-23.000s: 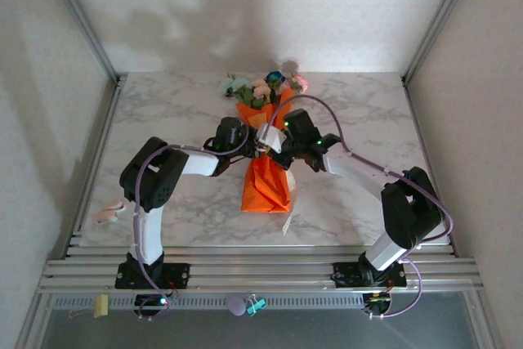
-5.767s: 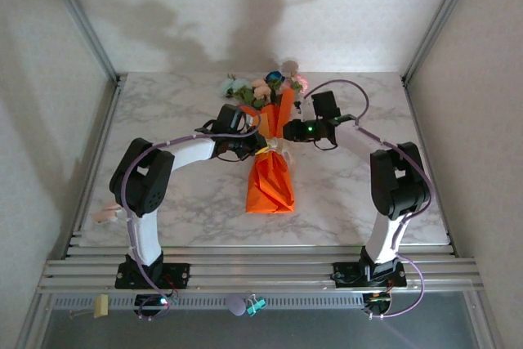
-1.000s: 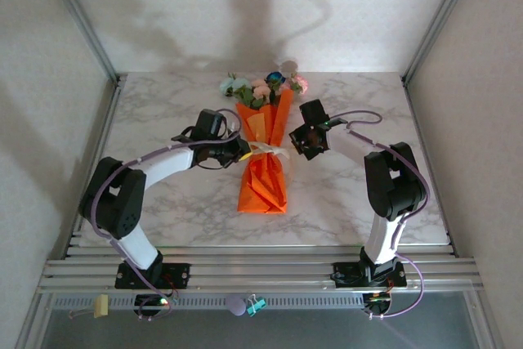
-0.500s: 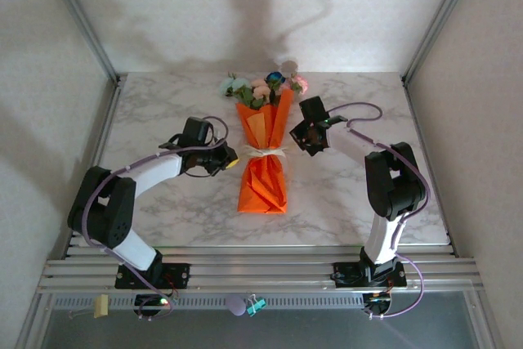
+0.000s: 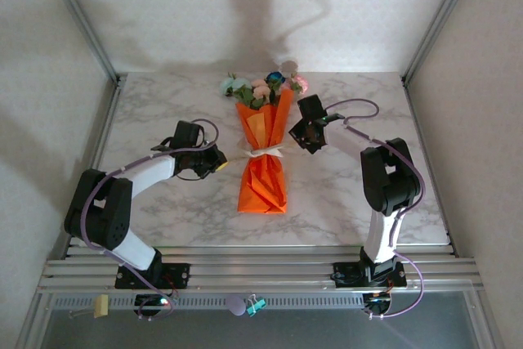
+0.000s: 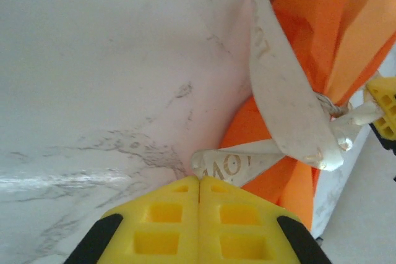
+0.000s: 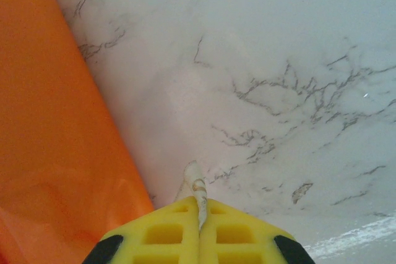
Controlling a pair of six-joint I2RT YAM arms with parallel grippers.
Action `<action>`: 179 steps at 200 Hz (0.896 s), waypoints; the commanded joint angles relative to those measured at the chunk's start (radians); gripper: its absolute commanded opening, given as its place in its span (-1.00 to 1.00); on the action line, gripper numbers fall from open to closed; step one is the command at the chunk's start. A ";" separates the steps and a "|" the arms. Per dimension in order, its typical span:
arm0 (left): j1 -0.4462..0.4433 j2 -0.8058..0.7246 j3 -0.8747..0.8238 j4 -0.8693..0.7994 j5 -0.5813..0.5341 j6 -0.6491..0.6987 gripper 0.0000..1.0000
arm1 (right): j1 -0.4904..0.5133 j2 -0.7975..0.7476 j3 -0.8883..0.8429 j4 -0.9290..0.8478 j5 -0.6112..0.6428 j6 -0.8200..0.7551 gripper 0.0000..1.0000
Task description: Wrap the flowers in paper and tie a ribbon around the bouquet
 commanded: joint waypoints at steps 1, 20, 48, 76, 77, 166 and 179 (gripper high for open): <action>0.021 -0.017 -0.023 -0.044 -0.051 0.042 -1.00 | -0.016 0.014 0.030 -0.022 0.048 -0.025 -1.00; 0.026 -0.019 -0.028 -0.044 -0.060 0.046 -1.00 | -0.025 0.014 0.030 -0.023 0.050 -0.030 -1.00; 0.035 -0.024 -0.038 -0.047 -0.071 0.050 -1.00 | -0.028 0.016 0.037 -0.029 0.056 -0.042 -1.00; 0.043 -0.031 -0.044 -0.053 -0.086 0.054 -1.00 | -0.032 0.014 0.038 -0.040 0.072 -0.051 -1.00; 0.043 -0.031 -0.044 -0.053 -0.087 0.055 -1.00 | -0.032 0.014 0.038 -0.039 0.073 -0.051 -1.00; 0.066 -0.039 -0.043 -0.060 -0.116 0.065 -1.00 | -0.075 -0.009 0.020 -0.046 0.101 -0.083 -1.00; 0.068 -0.042 -0.042 -0.060 -0.121 0.066 -1.00 | -0.081 -0.009 0.020 -0.049 0.108 -0.087 -1.00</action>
